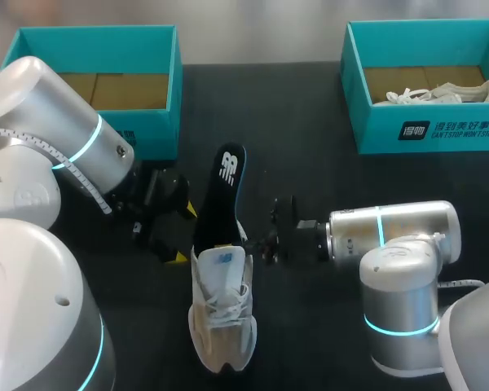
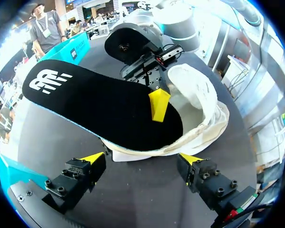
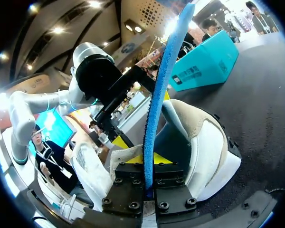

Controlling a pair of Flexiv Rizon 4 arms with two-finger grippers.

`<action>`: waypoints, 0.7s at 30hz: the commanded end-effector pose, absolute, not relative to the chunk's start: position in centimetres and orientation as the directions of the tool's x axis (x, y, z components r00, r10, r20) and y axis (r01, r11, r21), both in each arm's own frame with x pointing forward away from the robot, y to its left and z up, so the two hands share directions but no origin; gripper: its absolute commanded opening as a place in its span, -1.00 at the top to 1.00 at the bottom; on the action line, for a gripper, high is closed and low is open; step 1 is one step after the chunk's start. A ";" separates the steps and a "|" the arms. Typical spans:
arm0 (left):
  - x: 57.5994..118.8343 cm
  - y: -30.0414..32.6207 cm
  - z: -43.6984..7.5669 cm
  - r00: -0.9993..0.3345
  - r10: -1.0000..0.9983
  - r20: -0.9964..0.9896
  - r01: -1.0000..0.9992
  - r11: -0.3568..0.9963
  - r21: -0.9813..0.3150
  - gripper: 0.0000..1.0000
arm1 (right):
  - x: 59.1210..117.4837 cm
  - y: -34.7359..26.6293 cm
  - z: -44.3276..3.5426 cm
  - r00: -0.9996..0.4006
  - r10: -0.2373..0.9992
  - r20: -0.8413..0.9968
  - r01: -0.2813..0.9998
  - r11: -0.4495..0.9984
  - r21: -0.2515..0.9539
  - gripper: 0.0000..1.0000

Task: Take the shoe out of the shoebox, open the shoe tongue, remove and reinsert the insole, then place the shoe into the shoebox

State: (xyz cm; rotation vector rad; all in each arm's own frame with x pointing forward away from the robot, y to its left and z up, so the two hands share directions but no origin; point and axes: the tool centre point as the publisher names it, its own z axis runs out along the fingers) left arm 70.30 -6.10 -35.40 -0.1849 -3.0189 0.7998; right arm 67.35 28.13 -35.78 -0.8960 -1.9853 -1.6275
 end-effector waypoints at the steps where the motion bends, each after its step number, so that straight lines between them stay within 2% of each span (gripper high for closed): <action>1: 70.3 -6.1 -35.5 -0.993 0.118 -0.018 0.112 0.862 -0.494 -1.00 | 67.0 28.4 -35.9 -0.710 0.204 0.674 0.703 0.147 0.695 1.00; 17: 70.3 -6.1 -35.5 -0.993 0.118 -0.018 0.112 0.862 -0.494 -1.00 | 67.3 28.1 -35.1 -0.731 0.163 0.663 0.682 0.140 0.717 1.00; 19: 70.3 -6.1 -35.5 -0.993 0.118 -0.018 0.112 0.862 -0.494 -1.00 | 67.3 28.0 -35.0 -0.734 0.169 0.658 0.678 0.139 0.722 0.76; 21: 70.3 -6.1 -35.5 -0.993 0.118 -0.018 0.112 0.862 -0.494 -1.00 | 67.3 28.0 -34.9 -0.736 0.171 0.655 0.676 0.135 0.725 0.63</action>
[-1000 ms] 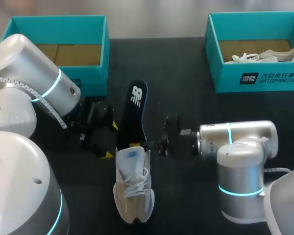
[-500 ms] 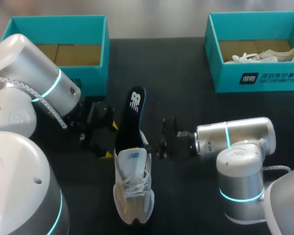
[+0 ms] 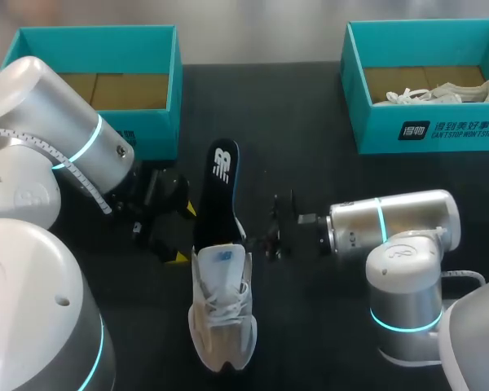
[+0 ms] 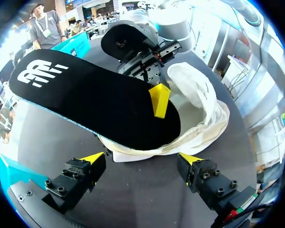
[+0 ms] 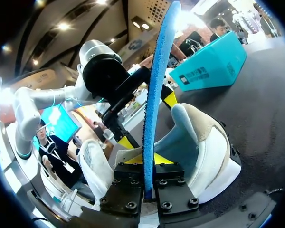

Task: Take the shoe out of the shoebox, open the shoe tongue, remove and reinsert the insole, then place the shoe into the shoebox

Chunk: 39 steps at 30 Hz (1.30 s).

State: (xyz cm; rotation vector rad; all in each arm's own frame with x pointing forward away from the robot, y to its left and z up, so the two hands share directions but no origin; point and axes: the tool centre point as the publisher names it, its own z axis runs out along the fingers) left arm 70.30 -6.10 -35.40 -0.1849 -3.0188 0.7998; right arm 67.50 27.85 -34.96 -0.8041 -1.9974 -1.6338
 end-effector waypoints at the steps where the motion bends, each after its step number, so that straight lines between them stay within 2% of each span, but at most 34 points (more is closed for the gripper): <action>1: 70.3 -6.1 -35.5 -0.993 0.118 -0.018 0.112 0.862 -0.494 -1.00 | 67.3 28.0 -34.9 -0.737 0.171 0.653 0.674 0.132 0.726 0.55; 3: 70.3 -6.1 -35.5 -0.993 0.118 -0.018 0.112 0.862 -0.494 -1.00 | 67.3 28.0 -34.8 -0.739 0.170 0.652 0.673 0.130 0.728 0.44; 10: 70.3 -6.1 -35.5 -0.993 0.118 -0.018 0.112 0.862 -0.494 -1.00 | 67.3 28.1 -34.6 -0.747 0.167 0.644 0.664 0.132 0.736 0.36; 39: 70.3 -6.1 -35.5 -0.993 0.118 -0.018 0.112 0.862 -0.494 -1.00 | 68.7 28.9 -33.0 -0.792 0.160 0.589 0.610 0.174 0.773 0.22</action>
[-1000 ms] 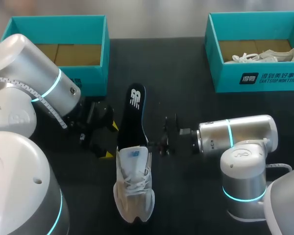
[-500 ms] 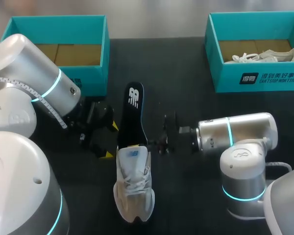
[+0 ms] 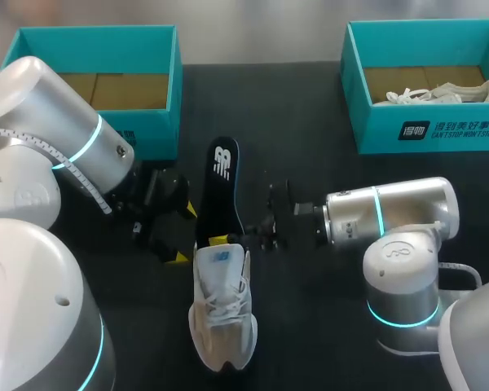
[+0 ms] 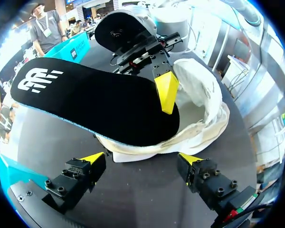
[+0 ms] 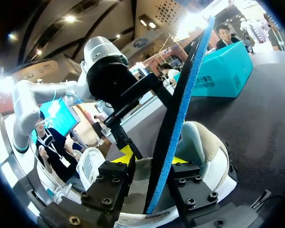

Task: Take the shoe out of the shoebox, open the shoe tongue, remove and reinsert the insole, then place the shoe into the shoebox

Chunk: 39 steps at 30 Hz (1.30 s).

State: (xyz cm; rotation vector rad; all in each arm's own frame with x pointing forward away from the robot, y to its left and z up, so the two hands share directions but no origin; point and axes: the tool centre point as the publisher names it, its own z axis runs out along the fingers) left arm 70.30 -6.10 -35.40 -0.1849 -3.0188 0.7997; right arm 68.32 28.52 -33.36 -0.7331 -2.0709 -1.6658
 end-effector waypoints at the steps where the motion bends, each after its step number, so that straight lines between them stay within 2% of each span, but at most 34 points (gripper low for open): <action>1: 70.3 -6.1 -35.5 -0.993 0.118 -0.018 0.112 0.862 -0.494 -1.00 | 68.7 29.0 -32.9 -0.794 0.160 0.586 0.607 0.176 0.775 0.22; 32: 70.3 -6.1 -35.5 -0.993 0.118 -0.018 0.112 0.862 -0.494 -1.00 | 70.6 30.3 -31.0 -0.828 0.159 0.537 0.559 0.162 0.813 0.29; 39: 70.3 -6.1 -35.5 -0.993 0.118 -0.018 0.112 0.862 -0.494 -1.00 | 71.1 30.4 -30.9 -0.829 0.166 0.534 0.556 0.142 0.819 0.45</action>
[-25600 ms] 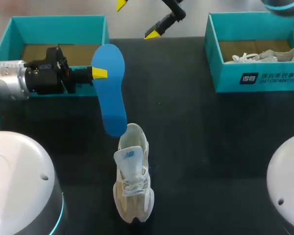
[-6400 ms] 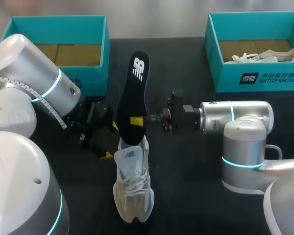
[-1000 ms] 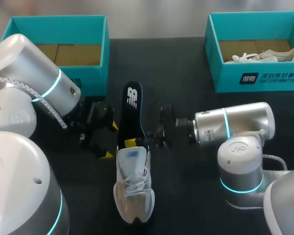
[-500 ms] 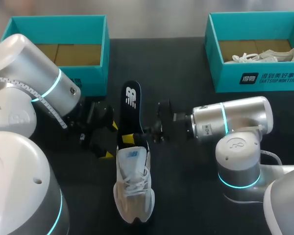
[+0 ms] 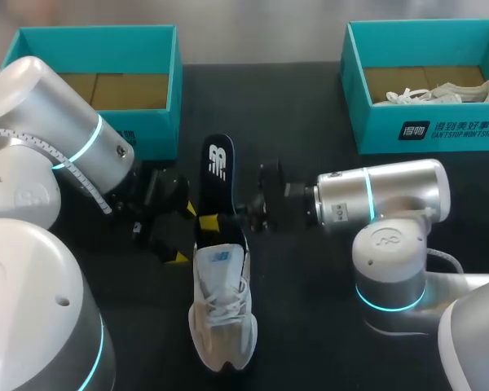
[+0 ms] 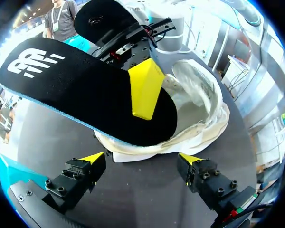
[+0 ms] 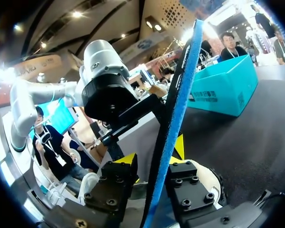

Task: Take the shoe out of the shoebox, open the shoe tongue, remove and reinsert the insole, then place the shoe into the shoebox

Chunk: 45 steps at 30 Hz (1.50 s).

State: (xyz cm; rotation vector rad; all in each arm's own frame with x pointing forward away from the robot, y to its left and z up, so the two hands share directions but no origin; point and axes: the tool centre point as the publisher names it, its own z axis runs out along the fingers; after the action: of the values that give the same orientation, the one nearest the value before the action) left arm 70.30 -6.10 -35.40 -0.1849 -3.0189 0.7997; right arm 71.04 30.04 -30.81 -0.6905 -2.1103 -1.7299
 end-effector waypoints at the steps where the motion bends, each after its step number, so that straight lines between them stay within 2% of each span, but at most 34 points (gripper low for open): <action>1: 70.3 -6.1 -35.5 -0.993 0.118 -0.018 0.112 0.862 -0.494 -1.00 | 71.1 30.4 -30.9 -0.828 0.167 0.535 0.557 0.139 0.819 0.51; 2: 70.3 -6.1 -35.5 -0.993 0.118 -0.018 0.112 0.862 -0.494 -1.00 | 71.1 30.4 -30.9 -0.827 0.169 0.536 0.558 0.135 0.819 0.69; 3: 70.3 -6.1 -35.5 -0.993 0.118 -0.018 0.112 0.862 -0.494 -1.00 | 71.2 30.4 -30.9 -0.827 0.170 0.536 0.559 0.134 0.818 1.00; 32: 70.3 -6.1 -35.5 -0.993 0.118 -0.018 0.112 0.862 -0.494 -1.00 | 67.3 29.6 -35.7 -0.746 0.144 0.650 0.666 0.130 0.735 1.00; 42: 70.3 -6.1 -35.5 -0.993 0.118 -0.018 0.112 0.862 -0.494 -1.00 | 66.7 29.9 -35.7 -0.751 0.104 0.652 0.660 0.107 0.743 1.00; 43: 70.3 -6.1 -35.5 -0.993 0.118 -0.018 0.112 0.862 -0.494 -1.00 | 66.8 29.9 -35.5 -0.753 0.103 0.650 0.658 0.107 0.745 0.87; 44: 70.3 -6.1 -35.5 -0.993 0.118 -0.018 0.112 0.862 -0.494 -1.00 | 66.8 30.0 -35.4 -0.756 0.102 0.647 0.655 0.109 0.748 0.62; 45: 70.3 -6.1 -35.5 -0.993 0.118 -0.018 0.112 0.862 -0.494 -1.00 | 66.9 30.0 -35.2 -0.759 0.100 0.643 0.651 0.110 0.751 0.44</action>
State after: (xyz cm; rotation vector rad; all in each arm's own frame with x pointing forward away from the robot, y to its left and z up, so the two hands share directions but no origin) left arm 70.31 -6.10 -35.40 -0.1849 -3.0189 0.7997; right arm 66.95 29.79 -35.24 -0.7301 -1.9569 -1.6912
